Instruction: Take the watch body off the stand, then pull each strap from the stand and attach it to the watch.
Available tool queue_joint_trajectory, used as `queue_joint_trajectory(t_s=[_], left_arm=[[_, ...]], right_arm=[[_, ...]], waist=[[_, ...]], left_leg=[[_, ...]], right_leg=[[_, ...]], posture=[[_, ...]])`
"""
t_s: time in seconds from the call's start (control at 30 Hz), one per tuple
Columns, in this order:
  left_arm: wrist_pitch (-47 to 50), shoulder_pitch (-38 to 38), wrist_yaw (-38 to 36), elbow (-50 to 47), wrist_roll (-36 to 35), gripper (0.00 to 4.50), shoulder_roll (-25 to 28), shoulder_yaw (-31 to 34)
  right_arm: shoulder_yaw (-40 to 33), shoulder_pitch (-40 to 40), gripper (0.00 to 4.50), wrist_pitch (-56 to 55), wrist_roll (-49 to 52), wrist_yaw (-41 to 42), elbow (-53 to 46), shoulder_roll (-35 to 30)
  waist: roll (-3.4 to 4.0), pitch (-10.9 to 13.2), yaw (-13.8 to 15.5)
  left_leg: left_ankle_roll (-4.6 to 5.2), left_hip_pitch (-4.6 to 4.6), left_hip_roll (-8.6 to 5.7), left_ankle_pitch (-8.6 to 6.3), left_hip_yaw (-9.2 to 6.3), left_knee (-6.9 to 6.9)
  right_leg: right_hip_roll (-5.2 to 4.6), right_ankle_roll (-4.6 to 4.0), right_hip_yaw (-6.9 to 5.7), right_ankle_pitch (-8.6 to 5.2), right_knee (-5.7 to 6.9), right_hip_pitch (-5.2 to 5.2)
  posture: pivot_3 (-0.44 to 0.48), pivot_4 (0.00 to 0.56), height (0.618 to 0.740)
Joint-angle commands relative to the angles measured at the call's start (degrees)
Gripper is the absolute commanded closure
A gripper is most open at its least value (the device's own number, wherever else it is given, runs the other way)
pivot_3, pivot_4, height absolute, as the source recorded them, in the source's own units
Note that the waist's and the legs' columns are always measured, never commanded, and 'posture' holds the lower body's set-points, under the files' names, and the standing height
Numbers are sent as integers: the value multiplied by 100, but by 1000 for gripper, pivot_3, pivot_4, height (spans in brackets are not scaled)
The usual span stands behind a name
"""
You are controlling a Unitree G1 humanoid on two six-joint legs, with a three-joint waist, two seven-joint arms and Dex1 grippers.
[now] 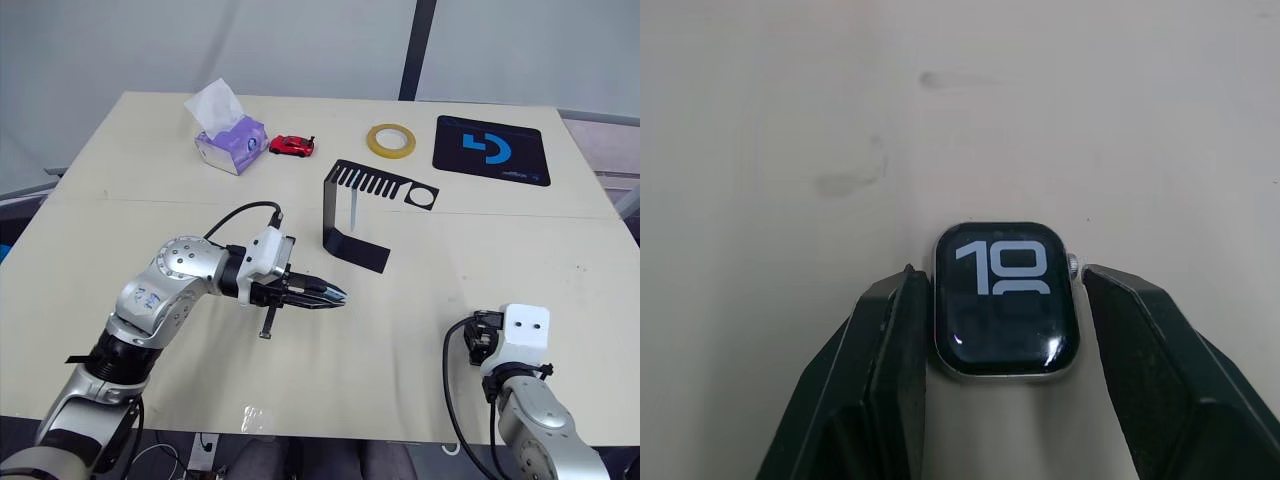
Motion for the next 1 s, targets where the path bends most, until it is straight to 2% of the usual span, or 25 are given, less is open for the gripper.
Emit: queue_joint_trajectory(t_s=[0.03, 0.07, 0.2, 0.3, 0.47, 0.57, 0.63, 0.8, 1.0], left_arm=[[-66, -57, 9, -183, -42, 4500, -18, 121], [-73, -58, 7, -175, -38, 4500, -16, 121], [-133, -60, -2, -74, 24, 4500, 14, 126], [-297, -72, 15, 57, 186, 4500, 54, 102], [-1199, -144, -14, 511, 789, 4500, 59, -28], [-1867, -264, 76, 987, 1186, 4500, -32, -62], [-2381, -370, 89, 1328, 1421, 4500, -95, -102], [-3455, -593, 145, 2091, 1847, 4500, -264, -164], [-4023, -631, 165, 2318, 2010, 4500, -363, -168]], right_arm=[[-117, 16, 2662, 95, -35, -21, -53, 123], [-120, 16, 2914, 116, -43, -24, -73, 140], [-63, -22, 2913, 290, -150, 41, -322, -68], [-170, -293, 2913, 665, 127, 274, -594, -324], [-323, -1109, 2913, 1655, 1071, 1038, -882, -1019], [-263, -1993, 2913, 2475, 2056, 1638, -739, -1437], [-276, -2488, 2913, 2999, 2610, 1811, -520, -1459], [-439, -3517, 2913, 4163, 3571, 1775, 275, -903], [-311, -3865, 2913, 4506, 4231, 1536, 959, -668]], waist=[[0, 0, 2], [0, 0, 2], [0, 0, 3], [0, 0, -5], [2, 0, -9], [2, 1, 3], [1, 1, 2], [0, 0, 8], [0, 0, 13]], left_leg=[[0, 0, 0, 0, 0, 0], [0, 0, 0, 0, 0, 0], [0, 1, 0, 0, 0, 0], [0, 0, -2, 0, 0, 0], [2, 4, 0, 1, 4, 3], [4, 0, -1, 2, -4, 3], [6, -1, -3, 2, -4, 5], [8, -8, -2, 2, -13, 4], [9, -12, -7, 2, -13, 6]], right_leg=[[0, 0, 0, 0, 1, 0], [0, 0, -1, 0, 1, 0], [0, 0, 0, 0, 3, 0], [0, 0, -1, 0, 3, -1], [7, 0, 2, 0, 9, -2], [6, 0, -3, 0, 7, -2], [3, 0, -2, 0, 8, -2], [-5, 0, -14, 0, 9, -6], [-15, 1, -19, 1, 15, -7]], posture=[[0, 150, 738], [0, 150, 738], [0, 150, 738], [0, 150, 738], [0, 150, 738], [0, 150, 738], [0, 150, 738], [0, 150, 738], [0, 150, 738]])
